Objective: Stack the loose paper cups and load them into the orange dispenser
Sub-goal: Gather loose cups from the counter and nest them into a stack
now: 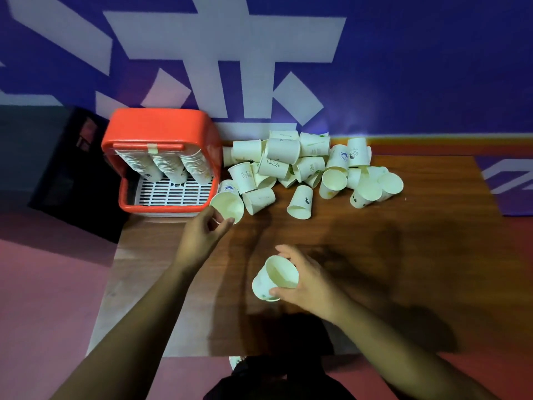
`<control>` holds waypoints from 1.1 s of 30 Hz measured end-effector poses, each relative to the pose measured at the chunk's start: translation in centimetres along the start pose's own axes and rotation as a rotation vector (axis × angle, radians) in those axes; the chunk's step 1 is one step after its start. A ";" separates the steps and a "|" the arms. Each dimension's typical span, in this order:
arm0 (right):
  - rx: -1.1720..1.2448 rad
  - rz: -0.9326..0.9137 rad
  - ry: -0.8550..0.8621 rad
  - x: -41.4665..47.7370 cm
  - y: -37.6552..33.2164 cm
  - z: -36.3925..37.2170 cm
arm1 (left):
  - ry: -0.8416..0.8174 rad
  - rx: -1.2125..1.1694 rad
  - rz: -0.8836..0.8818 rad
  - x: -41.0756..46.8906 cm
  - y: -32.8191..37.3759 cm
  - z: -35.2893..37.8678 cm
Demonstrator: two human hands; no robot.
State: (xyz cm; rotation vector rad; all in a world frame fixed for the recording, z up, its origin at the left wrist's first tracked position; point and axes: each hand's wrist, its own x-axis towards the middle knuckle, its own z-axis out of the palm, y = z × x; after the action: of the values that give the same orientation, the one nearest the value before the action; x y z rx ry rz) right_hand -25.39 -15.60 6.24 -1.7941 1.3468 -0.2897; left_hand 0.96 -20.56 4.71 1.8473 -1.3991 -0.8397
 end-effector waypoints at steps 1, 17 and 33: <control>-0.059 -0.050 0.025 -0.3 0.1 0.6 | -0.006 -0.017 0.000 -0.4 -0.1 -0.2; -0.070 -0.019 0.155 -0.5 1.7 3.7 | -0.204 -0.328 0.070 -4.3 0.2 -0.3; 0.486 0.151 0.077 -2.4 1.5 0.7 | -0.498 -0.108 0.244 -6.5 2.5 1.8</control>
State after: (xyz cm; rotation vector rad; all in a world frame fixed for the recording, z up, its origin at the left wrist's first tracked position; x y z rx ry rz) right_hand -26.95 -13.27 5.38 -1.2830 1.3198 -0.5563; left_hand -3.30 -15.01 6.35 1.4006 -1.7945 -1.2726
